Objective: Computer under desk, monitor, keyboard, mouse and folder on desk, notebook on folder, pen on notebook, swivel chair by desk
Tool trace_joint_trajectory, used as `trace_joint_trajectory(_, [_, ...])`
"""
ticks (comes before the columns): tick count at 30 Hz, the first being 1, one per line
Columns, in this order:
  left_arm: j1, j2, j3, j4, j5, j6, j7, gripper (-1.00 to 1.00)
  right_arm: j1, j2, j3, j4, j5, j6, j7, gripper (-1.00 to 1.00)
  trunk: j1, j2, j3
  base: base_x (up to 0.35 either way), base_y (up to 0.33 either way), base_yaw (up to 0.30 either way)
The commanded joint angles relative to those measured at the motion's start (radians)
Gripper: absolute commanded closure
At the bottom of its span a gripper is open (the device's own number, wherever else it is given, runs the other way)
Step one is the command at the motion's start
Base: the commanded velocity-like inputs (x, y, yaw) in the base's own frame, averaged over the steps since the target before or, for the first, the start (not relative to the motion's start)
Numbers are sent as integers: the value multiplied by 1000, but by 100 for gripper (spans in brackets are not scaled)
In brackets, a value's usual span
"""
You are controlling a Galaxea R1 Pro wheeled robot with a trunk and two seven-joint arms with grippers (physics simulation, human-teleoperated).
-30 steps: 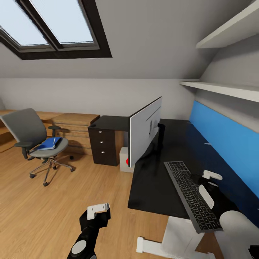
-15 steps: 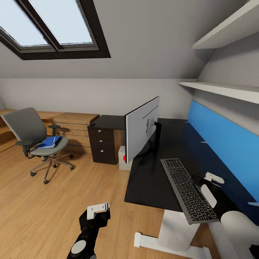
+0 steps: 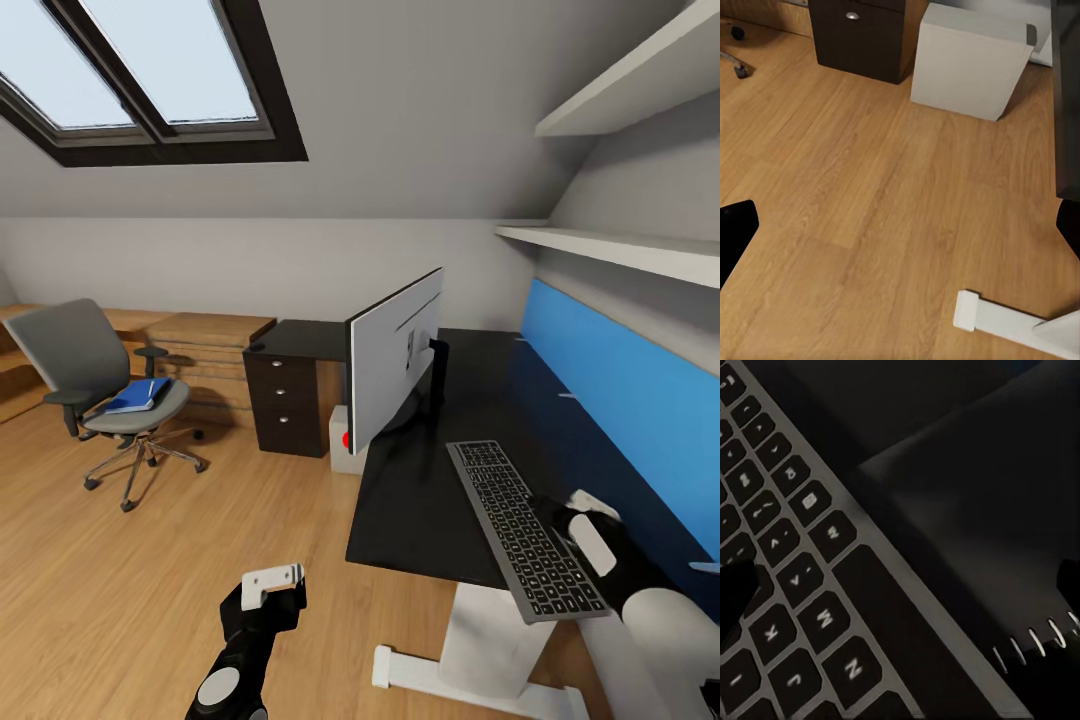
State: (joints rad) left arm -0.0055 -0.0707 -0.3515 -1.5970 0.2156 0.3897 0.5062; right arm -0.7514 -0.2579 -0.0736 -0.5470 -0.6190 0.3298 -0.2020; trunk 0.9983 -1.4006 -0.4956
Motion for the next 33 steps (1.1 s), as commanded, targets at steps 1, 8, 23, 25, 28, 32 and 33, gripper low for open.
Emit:
trace_joint_trajectory(1, [-1,0,-1,-1,8,3,8,-100,0,-3,-1,-2,-18,8,-6,-100,0,-1,-1,0,0,0])
trace_joint_trajectory(8, [-1,0,-1,-1,8,3,7,-100,0,-13,-3,-1,-59,38,-5,-100,0,-1,-1,-14,0,0])
trace_joint_trajectory(23, [-1,0,-1,-1,8,3,8,-100,0,-11,-3,0,-63,41,-5,-100,0,-1,-1,-119,0,0])
trace_joint_trajectory(25, [-1,0,-1,-1,8,3,7,-100,0,-9,-3,1,-63,41,-5,-100,0,-1,-1,-93,0,0])
trace_joint_trajectory(28, [-1,0,0,-1,8,3,7,-100,0,-3,-3,2,-64,41,-5,-100,0,-1,-1,-259,0,0])
trace_joint_trajectory(32, [-1,0,0,-1,8,3,7,-100,0,0,-2,10,-68,41,-5,-100,0,-1,-1,-135,0,0])
trace_joint_trajectory(33, [-1,0,0,-1,8,3,7,-100,0,0,-2,12,-69,41,-5,-100,0,-1,-1,-38,0,0])
